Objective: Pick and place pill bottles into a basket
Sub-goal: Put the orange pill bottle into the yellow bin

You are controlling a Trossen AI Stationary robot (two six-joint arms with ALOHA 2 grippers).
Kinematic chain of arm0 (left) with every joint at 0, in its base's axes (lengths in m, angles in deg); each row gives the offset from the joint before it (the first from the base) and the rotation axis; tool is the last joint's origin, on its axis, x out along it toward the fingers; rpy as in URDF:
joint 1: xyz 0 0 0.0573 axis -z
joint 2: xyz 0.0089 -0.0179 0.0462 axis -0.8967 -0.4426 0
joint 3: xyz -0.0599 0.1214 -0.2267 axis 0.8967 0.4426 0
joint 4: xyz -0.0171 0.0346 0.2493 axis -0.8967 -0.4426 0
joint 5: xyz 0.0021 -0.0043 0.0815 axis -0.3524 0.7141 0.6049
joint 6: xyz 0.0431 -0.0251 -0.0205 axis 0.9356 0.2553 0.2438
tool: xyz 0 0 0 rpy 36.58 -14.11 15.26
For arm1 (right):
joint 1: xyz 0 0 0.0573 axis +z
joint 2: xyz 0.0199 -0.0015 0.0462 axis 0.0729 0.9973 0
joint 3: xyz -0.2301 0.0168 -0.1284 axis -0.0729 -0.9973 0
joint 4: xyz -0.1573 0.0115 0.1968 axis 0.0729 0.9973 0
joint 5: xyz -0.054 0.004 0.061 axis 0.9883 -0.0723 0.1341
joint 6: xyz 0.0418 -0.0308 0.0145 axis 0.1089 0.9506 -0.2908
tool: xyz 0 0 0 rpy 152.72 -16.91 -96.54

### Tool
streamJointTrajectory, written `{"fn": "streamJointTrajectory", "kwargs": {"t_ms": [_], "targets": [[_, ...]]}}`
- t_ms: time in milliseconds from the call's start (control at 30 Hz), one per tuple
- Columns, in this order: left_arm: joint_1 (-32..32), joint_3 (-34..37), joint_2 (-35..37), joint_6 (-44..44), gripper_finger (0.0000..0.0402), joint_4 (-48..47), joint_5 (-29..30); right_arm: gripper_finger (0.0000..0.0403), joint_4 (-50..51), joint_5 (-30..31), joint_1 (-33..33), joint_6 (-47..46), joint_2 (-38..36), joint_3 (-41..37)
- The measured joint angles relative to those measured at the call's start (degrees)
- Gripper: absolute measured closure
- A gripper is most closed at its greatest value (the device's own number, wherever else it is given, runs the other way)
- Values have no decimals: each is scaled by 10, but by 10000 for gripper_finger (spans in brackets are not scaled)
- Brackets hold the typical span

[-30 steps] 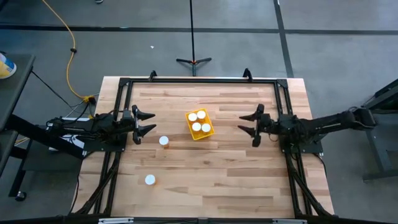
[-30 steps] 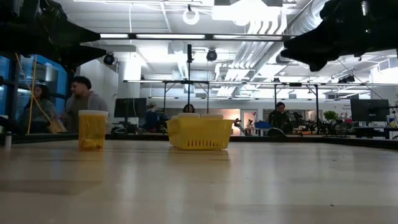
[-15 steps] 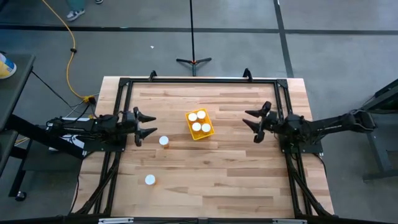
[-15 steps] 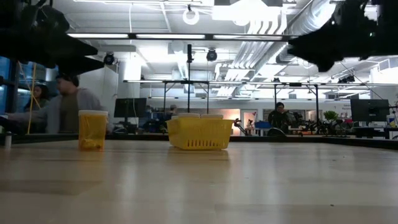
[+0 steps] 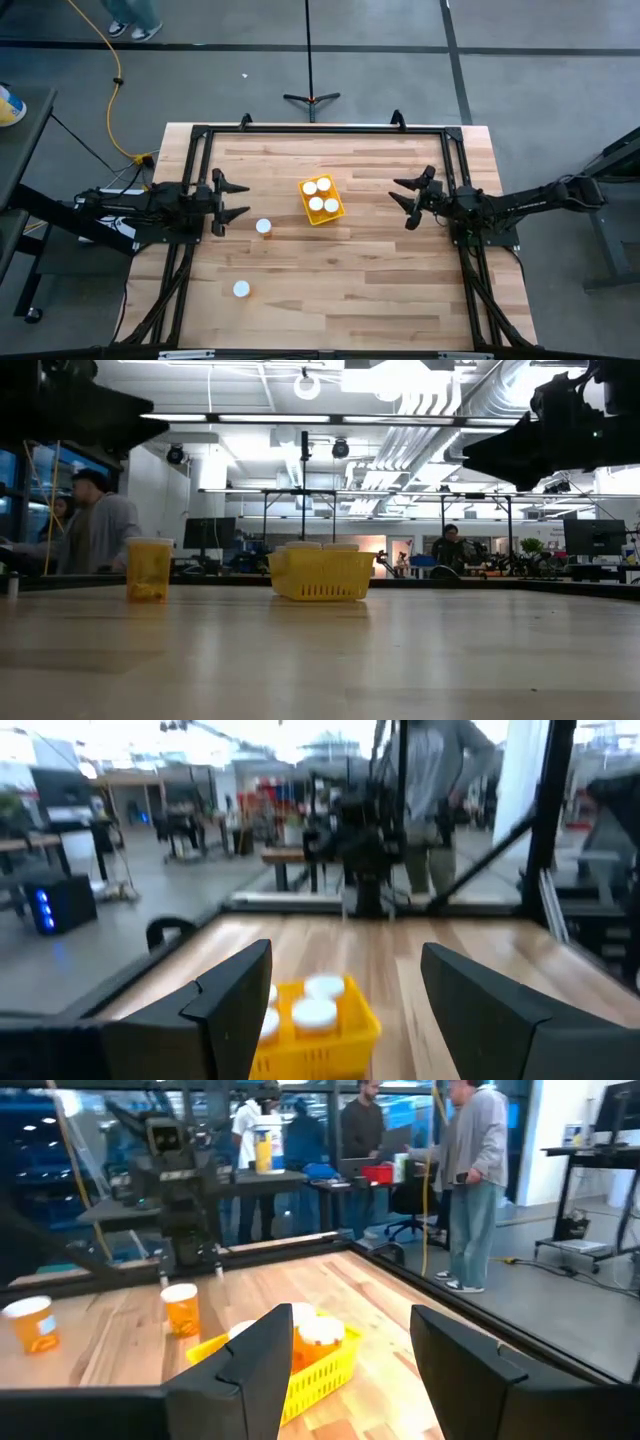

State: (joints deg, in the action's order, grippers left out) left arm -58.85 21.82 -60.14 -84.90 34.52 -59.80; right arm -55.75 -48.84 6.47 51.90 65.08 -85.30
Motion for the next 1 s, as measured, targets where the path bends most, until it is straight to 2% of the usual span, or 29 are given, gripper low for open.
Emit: {"fn": "streamJointTrajectory", "kwargs": {"t_ms": [333, 600, 867, 1000], "targets": [[0, 0, 0, -4, 100, -38, -6, 208, 1, -9, 0, 31, 0, 0], [0, 0, -48, -52, 8, -53, -12, 208, 22, -5, 0, 33, 0, 0], [0, 0, -150, -66, 49, -53, -28, 208, 39, -5, 0, 28, 0, 0], [0, 0, -201, -85, 48, -29, -43, 208, 40, -5, 0, 28, 0, 0]]}}
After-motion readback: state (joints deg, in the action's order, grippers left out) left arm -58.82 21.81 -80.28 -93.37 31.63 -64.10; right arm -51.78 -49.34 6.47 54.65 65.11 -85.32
